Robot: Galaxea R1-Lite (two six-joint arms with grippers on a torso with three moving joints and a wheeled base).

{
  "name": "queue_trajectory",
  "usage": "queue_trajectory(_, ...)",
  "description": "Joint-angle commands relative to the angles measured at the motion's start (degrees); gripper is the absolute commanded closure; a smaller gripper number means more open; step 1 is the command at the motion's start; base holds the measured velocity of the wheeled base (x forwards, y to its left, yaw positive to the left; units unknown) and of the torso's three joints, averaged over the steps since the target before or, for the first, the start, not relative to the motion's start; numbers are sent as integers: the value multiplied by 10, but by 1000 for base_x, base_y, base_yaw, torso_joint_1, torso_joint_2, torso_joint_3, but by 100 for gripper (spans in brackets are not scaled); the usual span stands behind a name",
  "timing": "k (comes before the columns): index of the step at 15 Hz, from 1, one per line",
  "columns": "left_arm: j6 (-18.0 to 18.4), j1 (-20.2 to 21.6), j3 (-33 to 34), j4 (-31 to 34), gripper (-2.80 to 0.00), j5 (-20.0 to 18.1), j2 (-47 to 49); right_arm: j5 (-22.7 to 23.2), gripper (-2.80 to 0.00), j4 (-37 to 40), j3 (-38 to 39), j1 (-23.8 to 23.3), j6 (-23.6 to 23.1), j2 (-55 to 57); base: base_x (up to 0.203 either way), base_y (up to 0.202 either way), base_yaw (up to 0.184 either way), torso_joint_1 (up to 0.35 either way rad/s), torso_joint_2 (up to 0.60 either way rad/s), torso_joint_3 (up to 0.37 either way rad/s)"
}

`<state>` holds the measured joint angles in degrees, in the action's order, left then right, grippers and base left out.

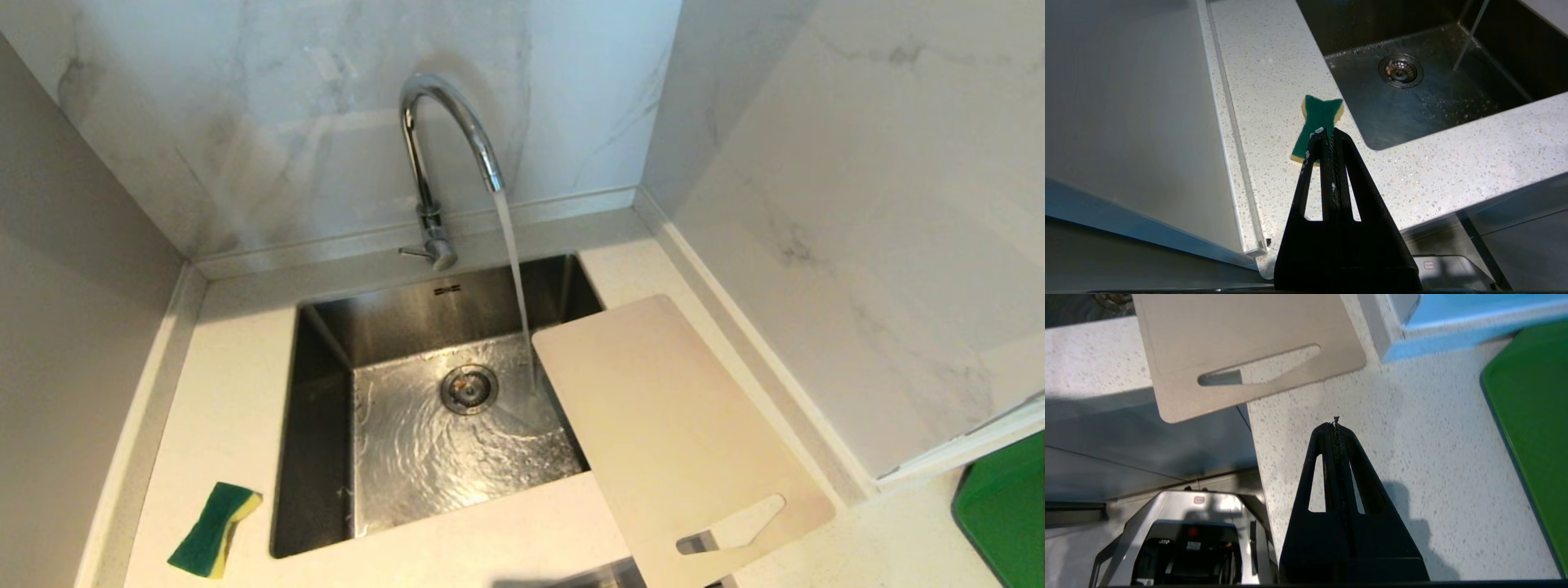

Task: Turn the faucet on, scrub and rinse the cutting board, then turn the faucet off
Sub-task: Turn off the tap

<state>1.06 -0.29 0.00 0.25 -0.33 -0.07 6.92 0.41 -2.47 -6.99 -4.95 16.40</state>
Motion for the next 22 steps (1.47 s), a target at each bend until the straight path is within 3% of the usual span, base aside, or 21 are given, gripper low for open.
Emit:
queue_trajectory(1,1,0,1,0,0,0,0,22,0,-18,5,20,-20,-1,0,0,0,0,0,0)
queue_trajectory(3,0,0,1,0,0,0,0,19,0,-30,10,21,-21,0,0,0,0,0,0,0)
queue_trajectory(6,0,0,1,0,0,0,0,-25,0,-51,26,33,-29,-3,0,0,0,0,0,0)
queue_trajectory(9,0,0,1,0,0,0,0,-34,0,-4,25,80,-26,-52,0,0,0,0,0,0)
queue_trajectory(12,-2,0,1,0,0,0,0,-36,0,2,25,76,-22,-129,0,0,0,0,0,0)
queue_trajectory(14,0,0,1,0,0,0,0,-40,0,2,25,74,-12,-167,0,0,0,0,0,0)
queue_trajectory(17,-4,0,1,0,0,0,0,-68,0,-2,26,73,53,-164,0,0,0,0,0,0)
queue_trajectory(22,-5,0,1,0,0,0,0,-68,0,-2,26,73,53,-164,0,0,0,0,0,0)
